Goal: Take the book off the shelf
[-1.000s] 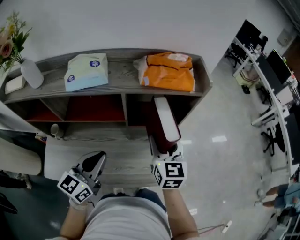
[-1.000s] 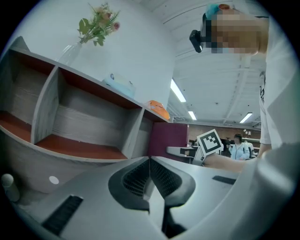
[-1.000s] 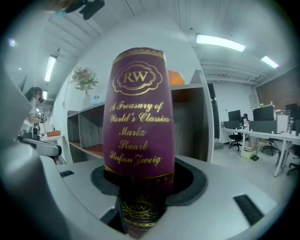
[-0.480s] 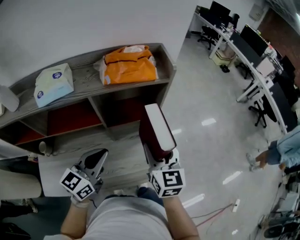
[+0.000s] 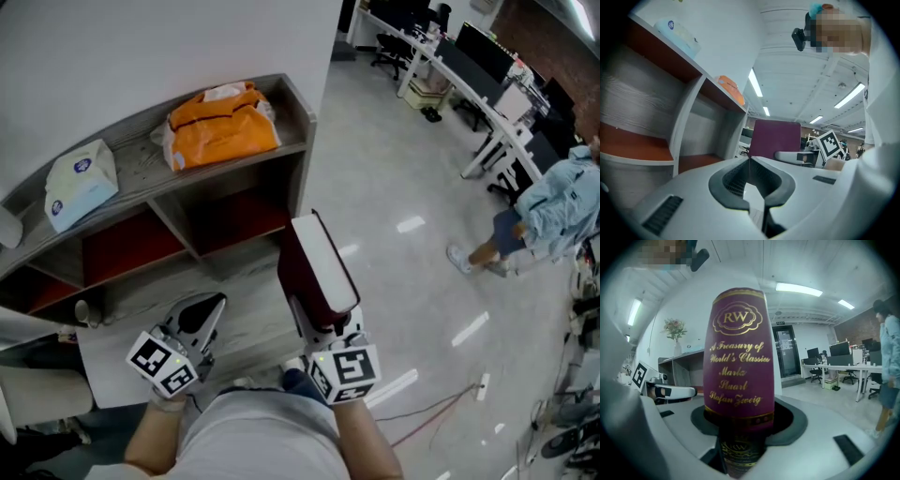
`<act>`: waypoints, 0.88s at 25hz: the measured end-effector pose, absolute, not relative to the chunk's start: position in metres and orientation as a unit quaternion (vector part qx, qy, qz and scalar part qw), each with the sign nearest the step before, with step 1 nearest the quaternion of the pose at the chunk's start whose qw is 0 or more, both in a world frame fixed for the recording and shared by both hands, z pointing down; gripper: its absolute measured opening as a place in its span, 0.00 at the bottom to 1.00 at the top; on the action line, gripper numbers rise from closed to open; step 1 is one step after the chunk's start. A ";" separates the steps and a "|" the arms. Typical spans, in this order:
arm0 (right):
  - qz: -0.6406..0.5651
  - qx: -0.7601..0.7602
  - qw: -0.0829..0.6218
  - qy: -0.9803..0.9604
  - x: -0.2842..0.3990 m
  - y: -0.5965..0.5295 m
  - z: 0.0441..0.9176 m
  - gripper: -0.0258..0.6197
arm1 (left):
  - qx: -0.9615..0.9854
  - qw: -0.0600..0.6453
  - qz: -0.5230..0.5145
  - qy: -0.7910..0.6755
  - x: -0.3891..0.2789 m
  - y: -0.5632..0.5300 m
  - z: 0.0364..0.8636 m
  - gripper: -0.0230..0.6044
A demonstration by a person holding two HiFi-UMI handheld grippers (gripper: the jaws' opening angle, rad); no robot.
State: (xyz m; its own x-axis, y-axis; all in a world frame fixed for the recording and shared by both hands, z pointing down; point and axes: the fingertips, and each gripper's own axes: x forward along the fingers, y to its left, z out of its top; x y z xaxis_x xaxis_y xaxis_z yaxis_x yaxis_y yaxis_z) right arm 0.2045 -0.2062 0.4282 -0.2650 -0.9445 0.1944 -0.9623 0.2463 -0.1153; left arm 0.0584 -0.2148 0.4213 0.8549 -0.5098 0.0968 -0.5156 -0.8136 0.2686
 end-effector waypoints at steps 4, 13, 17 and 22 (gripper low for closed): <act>0.114 0.605 0.043 -0.787 0.205 -0.197 0.434 0.40 | 0.955 0.145 0.012 -0.260 0.066 -0.214 0.421 0.06; 0.113 0.597 0.045 -0.793 0.200 -0.191 0.435 0.40 | 0.956 0.146 0.011 -0.255 0.071 -0.211 0.421 0.06; 0.111 0.595 0.048 -0.794 0.200 -0.191 0.437 0.40 | 0.956 0.145 0.011 -0.257 0.071 -0.210 0.421 0.06; 0.113 0.592 0.048 -0.796 0.201 -0.189 0.436 0.40 | 0.955 0.145 0.011 -0.260 0.069 -0.207 0.419 0.06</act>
State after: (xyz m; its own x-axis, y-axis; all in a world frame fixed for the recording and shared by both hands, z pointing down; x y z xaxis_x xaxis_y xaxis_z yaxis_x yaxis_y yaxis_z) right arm 0.2005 -0.1894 0.4364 -0.2939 -0.9324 0.2103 -0.9541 0.2732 -0.1224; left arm 0.0686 -0.2073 0.4194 0.8643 -0.4936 0.0968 -0.5001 -0.8225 0.2709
